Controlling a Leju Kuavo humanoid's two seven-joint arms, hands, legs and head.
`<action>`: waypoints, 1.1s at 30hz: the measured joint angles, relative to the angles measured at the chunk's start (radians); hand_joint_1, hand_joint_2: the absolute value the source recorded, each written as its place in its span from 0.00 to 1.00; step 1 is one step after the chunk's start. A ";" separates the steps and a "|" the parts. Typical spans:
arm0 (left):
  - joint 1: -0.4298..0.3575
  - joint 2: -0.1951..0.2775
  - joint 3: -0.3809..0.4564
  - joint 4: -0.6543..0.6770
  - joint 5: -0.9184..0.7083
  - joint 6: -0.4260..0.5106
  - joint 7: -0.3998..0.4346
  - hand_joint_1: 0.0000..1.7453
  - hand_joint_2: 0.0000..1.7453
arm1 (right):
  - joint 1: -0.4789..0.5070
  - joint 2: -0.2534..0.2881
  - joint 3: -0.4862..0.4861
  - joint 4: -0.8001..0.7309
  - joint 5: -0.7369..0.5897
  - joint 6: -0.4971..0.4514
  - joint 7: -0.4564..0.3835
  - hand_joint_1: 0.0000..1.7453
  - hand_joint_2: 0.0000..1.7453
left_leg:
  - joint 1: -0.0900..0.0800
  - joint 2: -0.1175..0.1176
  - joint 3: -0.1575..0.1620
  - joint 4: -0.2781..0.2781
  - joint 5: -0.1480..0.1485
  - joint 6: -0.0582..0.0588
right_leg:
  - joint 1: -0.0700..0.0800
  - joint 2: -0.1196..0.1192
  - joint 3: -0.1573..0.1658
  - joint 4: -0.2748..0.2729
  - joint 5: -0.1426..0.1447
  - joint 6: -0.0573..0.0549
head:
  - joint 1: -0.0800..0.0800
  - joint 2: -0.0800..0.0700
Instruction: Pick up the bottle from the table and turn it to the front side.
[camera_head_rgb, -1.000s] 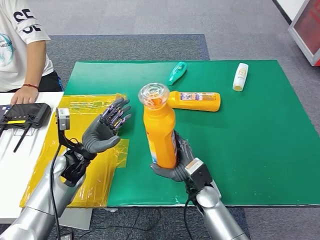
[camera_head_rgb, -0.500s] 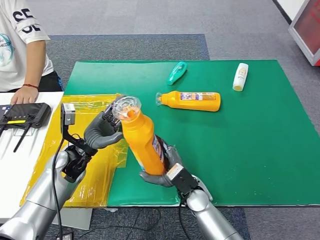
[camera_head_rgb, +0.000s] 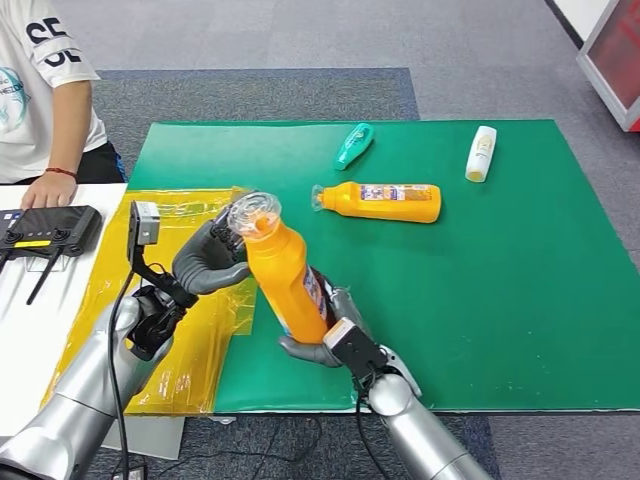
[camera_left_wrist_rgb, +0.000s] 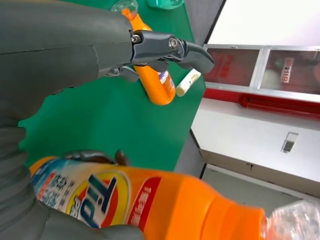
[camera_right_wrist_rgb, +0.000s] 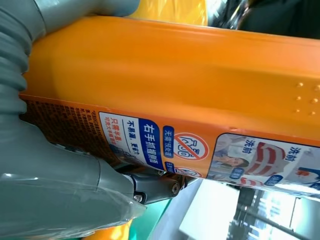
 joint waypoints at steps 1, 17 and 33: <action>0.000 0.000 -0.001 0.000 0.002 -0.002 0.002 0.00 1.00 | -0.004 0.000 -0.001 0.003 0.002 -0.012 0.002 1.00 1.00 | 0.000 0.000 0.000 0.000 0.000 0.000 | 0.000 0.000 0.000 0.000 0.000 0.000 | 0.000 0.000; -0.001 0.006 -0.024 0.000 0.040 -0.020 0.027 0.00 1.00 | -0.039 0.000 -0.046 0.010 -0.004 -0.071 0.017 1.00 1.00 | 0.000 0.000 0.000 0.000 0.000 0.000 | 0.000 0.000 0.000 0.000 0.000 0.000 | 0.000 0.000; -0.128 -0.009 -0.095 -0.012 0.022 0.042 0.080 0.00 1.00 | -0.046 0.014 -0.037 0.025 0.017 -0.059 0.019 1.00 1.00 | 0.000 0.000 -0.001 0.000 0.001 0.000 | 0.000 0.000 0.000 0.000 0.001 -0.001 | 0.000 0.000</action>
